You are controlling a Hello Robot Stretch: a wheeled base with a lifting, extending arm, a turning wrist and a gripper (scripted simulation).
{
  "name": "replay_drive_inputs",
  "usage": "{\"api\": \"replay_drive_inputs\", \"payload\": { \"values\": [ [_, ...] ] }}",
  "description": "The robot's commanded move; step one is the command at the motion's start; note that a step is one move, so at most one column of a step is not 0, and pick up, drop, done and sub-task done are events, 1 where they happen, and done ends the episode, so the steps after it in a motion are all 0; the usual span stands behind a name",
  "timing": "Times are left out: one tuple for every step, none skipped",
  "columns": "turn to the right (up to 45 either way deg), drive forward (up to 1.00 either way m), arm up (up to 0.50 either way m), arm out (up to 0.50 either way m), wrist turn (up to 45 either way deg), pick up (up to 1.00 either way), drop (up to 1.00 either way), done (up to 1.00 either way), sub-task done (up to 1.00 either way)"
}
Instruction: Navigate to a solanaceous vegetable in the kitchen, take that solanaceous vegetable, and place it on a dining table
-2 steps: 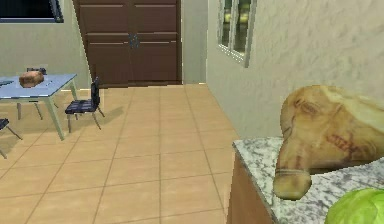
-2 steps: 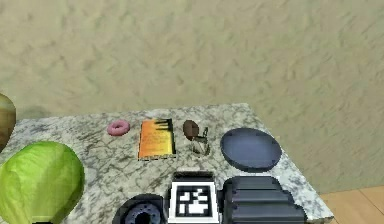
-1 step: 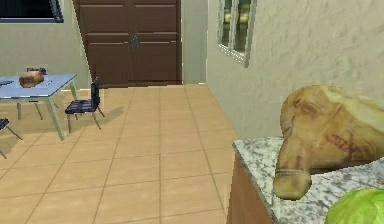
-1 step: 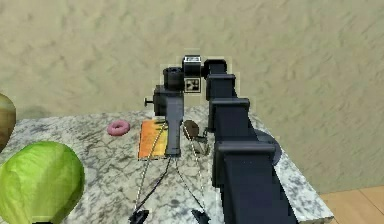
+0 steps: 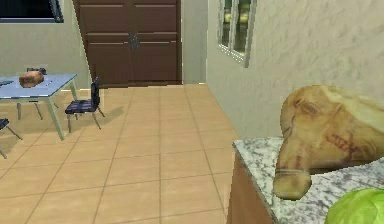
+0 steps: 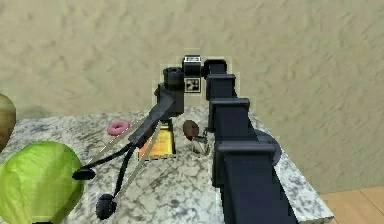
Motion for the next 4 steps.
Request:
{"api": "replay_drive_inputs", "payload": {
  "values": [
    [0.0,0.00,0.00,0.00,45.0,0.00,0.00,0.00,0.00],
    [0.0,0.00,0.00,0.00,45.0,0.00,0.00,0.00,0.00],
    [0.0,0.00,0.00,0.00,45.0,0.00,0.00,0.00,0.00],
    [0.0,0.00,0.00,0.00,6.0,0.00,0.00,0.00,0.00]
  ]
}}
